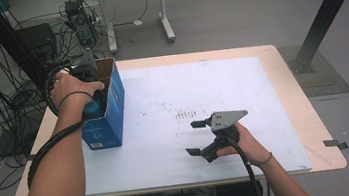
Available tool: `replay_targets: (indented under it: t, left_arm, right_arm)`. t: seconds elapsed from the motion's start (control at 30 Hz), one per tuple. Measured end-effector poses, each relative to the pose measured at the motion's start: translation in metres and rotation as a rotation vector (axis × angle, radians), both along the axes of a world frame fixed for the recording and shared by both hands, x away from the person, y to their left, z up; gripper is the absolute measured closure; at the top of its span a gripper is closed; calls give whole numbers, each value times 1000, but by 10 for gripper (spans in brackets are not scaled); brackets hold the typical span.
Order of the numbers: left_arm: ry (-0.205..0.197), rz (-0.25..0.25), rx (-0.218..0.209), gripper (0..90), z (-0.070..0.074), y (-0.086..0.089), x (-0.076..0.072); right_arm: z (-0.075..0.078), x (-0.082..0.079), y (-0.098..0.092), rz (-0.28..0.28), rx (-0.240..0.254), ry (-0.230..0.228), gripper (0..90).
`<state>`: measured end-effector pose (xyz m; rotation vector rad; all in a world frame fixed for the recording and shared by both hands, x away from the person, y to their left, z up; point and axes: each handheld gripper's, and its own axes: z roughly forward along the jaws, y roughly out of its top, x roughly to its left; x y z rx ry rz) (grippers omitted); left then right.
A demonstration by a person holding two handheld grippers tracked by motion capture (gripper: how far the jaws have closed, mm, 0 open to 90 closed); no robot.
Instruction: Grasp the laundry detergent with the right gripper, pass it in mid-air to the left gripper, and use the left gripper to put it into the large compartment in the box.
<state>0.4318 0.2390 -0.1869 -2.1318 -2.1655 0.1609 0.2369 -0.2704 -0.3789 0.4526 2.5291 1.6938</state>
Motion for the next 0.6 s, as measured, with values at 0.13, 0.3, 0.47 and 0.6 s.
replay_targets:
  t: [0.13,0.3,0.47,0.6]
  left_arm:
    - [1,0,0,373,0,0,0]
    - [2,2,-1,373,0,0,0]
    - [1,2,1,373,0,-1,0]
    - [3,0,4,373,0,-3,1]
  right_arm:
    - [0,0,1,2,-3,1,119]
    - [1,0,1,4,-6,2,118]
    - [1,-1,0,0,-6,-2,119]
    - [1,-2,-3,-9,-4,0,119]
